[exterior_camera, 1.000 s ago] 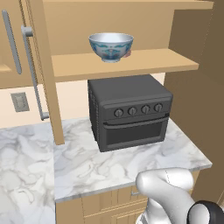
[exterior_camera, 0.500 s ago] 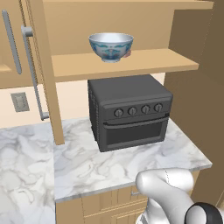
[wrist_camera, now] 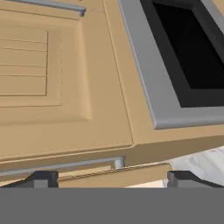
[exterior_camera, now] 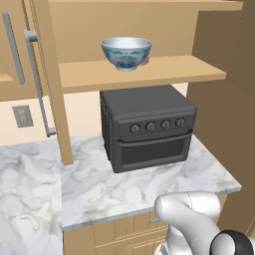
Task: Pick the mug and place it in the sink. Pick the bowl and place it in the open cabinet and then close the cabinet.
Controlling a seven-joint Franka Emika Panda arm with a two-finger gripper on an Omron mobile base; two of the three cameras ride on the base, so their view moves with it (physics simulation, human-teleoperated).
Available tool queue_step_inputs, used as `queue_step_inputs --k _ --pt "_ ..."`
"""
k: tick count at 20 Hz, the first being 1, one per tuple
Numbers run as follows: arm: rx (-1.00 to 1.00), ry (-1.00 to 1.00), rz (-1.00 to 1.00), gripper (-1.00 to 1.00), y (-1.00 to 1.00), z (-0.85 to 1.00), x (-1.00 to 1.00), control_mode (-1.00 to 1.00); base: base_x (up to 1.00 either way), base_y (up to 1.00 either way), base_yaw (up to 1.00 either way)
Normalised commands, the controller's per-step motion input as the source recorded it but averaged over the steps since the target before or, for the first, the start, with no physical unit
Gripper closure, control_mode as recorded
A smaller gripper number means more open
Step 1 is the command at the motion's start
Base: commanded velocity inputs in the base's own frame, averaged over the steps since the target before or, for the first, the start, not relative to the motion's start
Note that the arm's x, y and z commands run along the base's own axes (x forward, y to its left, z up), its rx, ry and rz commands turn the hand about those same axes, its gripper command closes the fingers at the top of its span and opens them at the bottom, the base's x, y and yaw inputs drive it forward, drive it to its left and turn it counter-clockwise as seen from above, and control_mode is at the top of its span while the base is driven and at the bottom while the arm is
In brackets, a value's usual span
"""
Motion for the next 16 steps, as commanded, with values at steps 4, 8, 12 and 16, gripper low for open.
queue_step_inputs --k 4,8,12,16 --pt "0.00 0.00 0.00 -1.00 -0.20 0.00 0.33 -1.00 0.00 0.00 0.00" --pt "0.00 0.00 0.00 -1.00 -0.11 0.00 0.35 -1.00 0.00 0.00 0.00" --pt "-0.02 0.00 0.00 -1.00 0.00 0.00 0.38 -1.00 0.00 0.00 0.00" --pt "-0.02 0.00 0.00 -1.00 0.00 0.00 0.40 -1.00 0.00 0.00 0.00"
